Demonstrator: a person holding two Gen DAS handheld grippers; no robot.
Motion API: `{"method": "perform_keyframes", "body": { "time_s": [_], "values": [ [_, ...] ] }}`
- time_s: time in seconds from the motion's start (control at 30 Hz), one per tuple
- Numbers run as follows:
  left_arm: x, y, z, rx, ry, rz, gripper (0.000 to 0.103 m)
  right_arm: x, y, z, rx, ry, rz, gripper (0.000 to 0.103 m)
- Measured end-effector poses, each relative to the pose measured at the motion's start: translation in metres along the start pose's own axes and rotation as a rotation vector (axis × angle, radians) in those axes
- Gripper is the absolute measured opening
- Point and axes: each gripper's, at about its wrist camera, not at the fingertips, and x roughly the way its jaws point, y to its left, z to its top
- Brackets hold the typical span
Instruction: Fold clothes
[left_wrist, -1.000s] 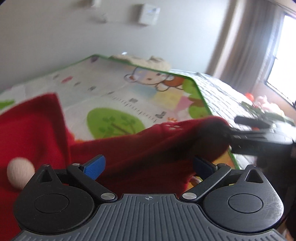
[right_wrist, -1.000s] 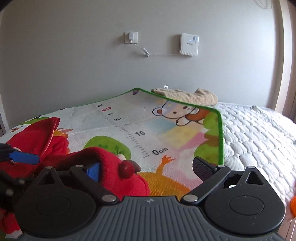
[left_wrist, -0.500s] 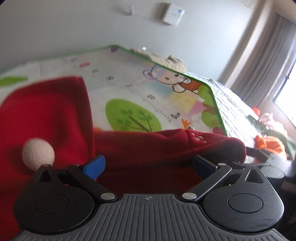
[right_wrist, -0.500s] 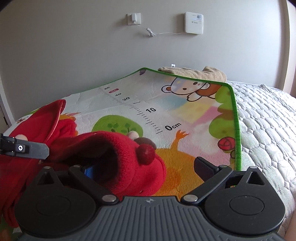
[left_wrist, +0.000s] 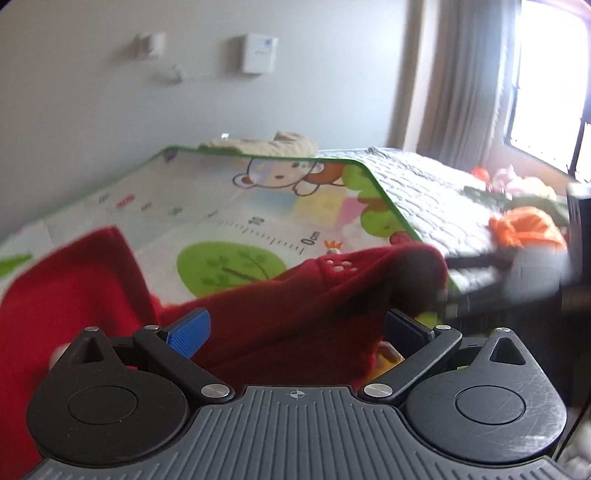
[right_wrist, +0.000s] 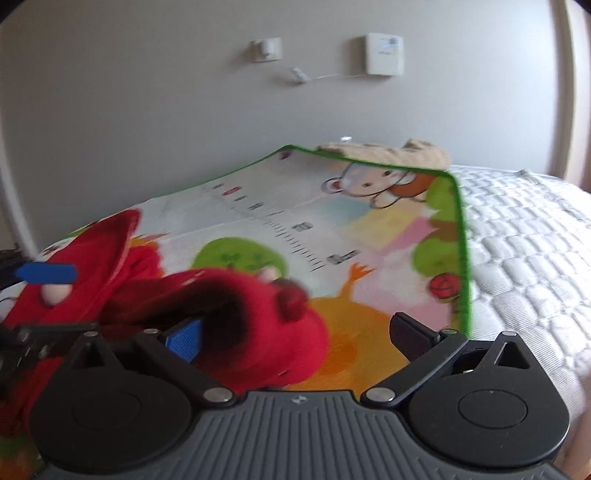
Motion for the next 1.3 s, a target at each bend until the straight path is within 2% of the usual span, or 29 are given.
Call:
{"method": "perform_keyframes", "body": {
  "time_s": [0.1, 0.23, 0.33, 0.4, 0.47, 0.73, 0.77, 0.93, 1.1, 1.3],
  "values": [
    [-0.008, 0.031, 0.002, -0.191, 0.004, 0.003, 0.102, 0.007, 0.020, -0.019, -0.019, 0.023, 0.031, 0.103],
    [-0.022, 0.068, 0.003, -0.387, -0.020, 0.052, 0.102, 0.016, 0.048, -0.043, -0.077, 0.037, 0.039, 0.103],
    [-0.029, 0.075, 0.002, -0.390, -0.042, 0.115, 0.102, 0.030, 0.065, -0.057, -0.127, 0.077, 0.059, 0.103],
    [-0.030, 0.077, -0.002, -0.391, -0.031, 0.121, 0.102, 0.049, 0.075, -0.064, -0.187, 0.129, 0.043, 0.103],
    [-0.030, 0.079, -0.006, -0.392, -0.019, 0.125, 0.102, 0.056, 0.078, -0.065, -0.213, 0.075, 0.038, 0.103],
    [-0.033, 0.085, -0.021, -0.395, 0.030, 0.140, 0.103, 0.073, 0.072, -0.059, -0.173, 0.083, 0.039, 0.103],
    [-0.034, 0.083, -0.022, -0.405, 0.022, 0.113, 0.103, 0.074, 0.072, -0.059, -0.174, 0.083, 0.038, 0.103],
    [-0.049, 0.064, -0.015, -0.368, -0.034, 0.029, 0.103, 0.075, 0.074, -0.058, -0.173, 0.083, 0.038, 0.103],
    [-0.058, 0.031, -0.005, -0.319, -0.105, 0.044, 0.103, 0.077, 0.077, -0.058, -0.174, 0.082, 0.036, 0.103],
    [-0.060, -0.002, -0.014, -0.201, -0.045, 0.071, 0.103, 0.076, 0.075, -0.058, -0.174, 0.082, 0.036, 0.103]
  ]
}}
